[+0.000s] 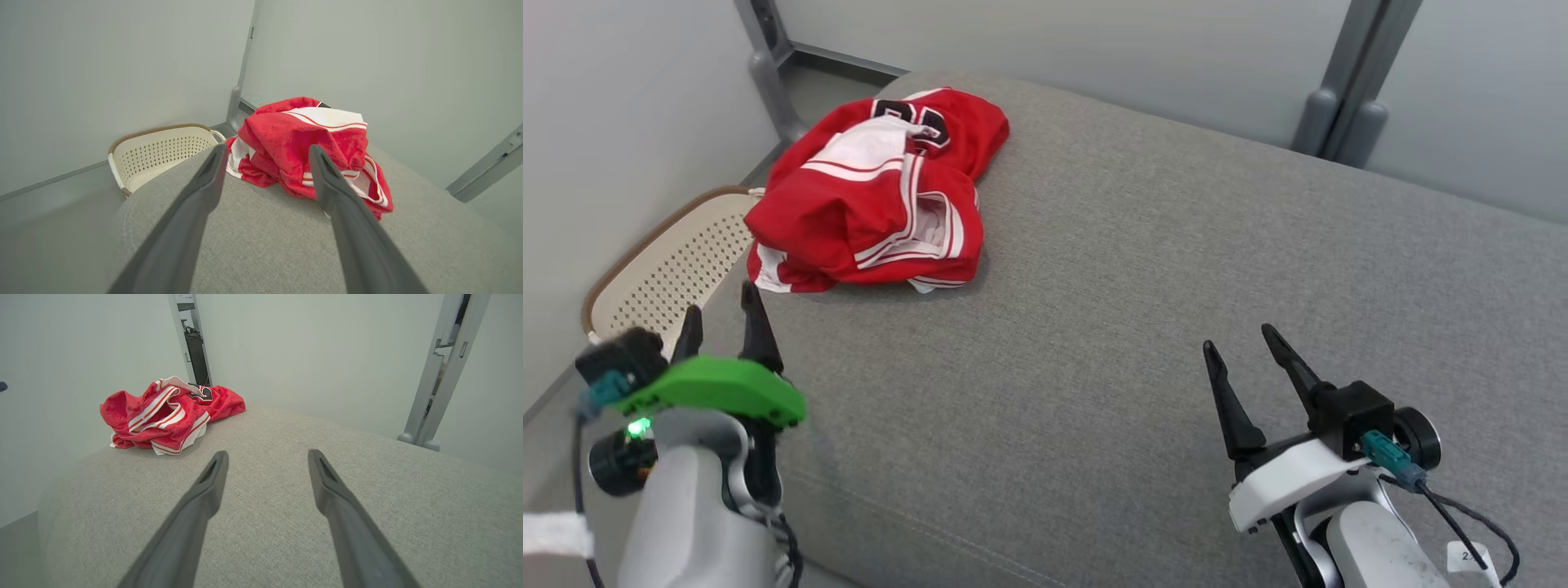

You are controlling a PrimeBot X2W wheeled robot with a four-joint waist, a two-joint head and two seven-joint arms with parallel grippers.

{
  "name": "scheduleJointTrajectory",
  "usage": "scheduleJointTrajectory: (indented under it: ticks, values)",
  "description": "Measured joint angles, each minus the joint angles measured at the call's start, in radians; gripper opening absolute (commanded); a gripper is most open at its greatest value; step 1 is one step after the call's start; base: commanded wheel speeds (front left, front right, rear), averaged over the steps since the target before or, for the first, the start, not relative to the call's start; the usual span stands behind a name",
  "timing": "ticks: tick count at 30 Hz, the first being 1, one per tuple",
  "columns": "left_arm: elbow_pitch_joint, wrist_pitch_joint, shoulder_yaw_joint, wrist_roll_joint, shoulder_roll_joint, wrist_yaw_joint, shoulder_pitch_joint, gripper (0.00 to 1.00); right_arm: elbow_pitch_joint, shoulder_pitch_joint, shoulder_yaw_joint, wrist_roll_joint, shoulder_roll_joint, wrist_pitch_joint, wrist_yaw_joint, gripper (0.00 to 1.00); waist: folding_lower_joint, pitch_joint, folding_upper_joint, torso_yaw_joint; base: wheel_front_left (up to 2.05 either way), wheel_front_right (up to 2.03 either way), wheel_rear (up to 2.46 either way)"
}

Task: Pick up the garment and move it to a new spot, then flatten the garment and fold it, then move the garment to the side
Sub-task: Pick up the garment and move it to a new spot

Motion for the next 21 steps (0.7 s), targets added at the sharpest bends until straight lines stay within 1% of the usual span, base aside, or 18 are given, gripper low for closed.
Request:
scheduleJointTrajectory:
  ticks: [4, 7, 10, 13, 16, 21]
  values:
    - [0.124, 0.094, 0.058, -0.090, 0.006, 0.023, -0.152, 1.00, -0.025, -0.029, 0.018, -0.031, 0.000, 0.024, 0.000, 1.00, 0.0000, 0.032, 0.0000, -0.044, 0.00, 0.00, 0.00]
    - [0.180, 0.144, 0.087, -0.127, 0.024, 0.036, -0.243, 1.00, -0.049, -0.046, 0.021, -0.050, -0.005, 0.037, 0.000, 1.00, 0.0000, 0.068, 0.0000, -0.083, 0.00, 0.00, 0.00]
    - [0.229, 0.178, 0.113, -0.158, 0.044, 0.039, -0.302, 1.00, -0.072, -0.057, 0.033, -0.058, -0.017, 0.050, 0.000, 1.00, 0.0000, 0.108, 0.0000, -0.132, 0.00, 0.00, 0.00]
    - [0.273, 0.205, 0.129, -0.181, 0.072, 0.045, -0.339, 1.00, -0.087, -0.065, 0.037, -0.059, -0.028, 0.054, 0.000, 1.00, 0.0001, 0.148, 0.0000, -0.183, 0.00, 0.00, 0.00]
    - [0.312, 0.220, 0.134, -0.168, 0.115, 0.061, -0.350, 1.00, -0.101, -0.074, 0.043, -0.058, -0.029, 0.055, 0.000, 1.00, 0.0002, 0.183, 0.0000, -0.234, 0.00, 0.00, 0.00]
    - [0.366, 0.232, 0.147, -0.179, 0.152, 0.070, -0.355, 1.00, -0.106, -0.073, 0.043, -0.057, -0.029, 0.053, 0.000, 1.00, 0.0002, 0.236, 0.0000, -0.312, 0.00, 0.00, 0.00]
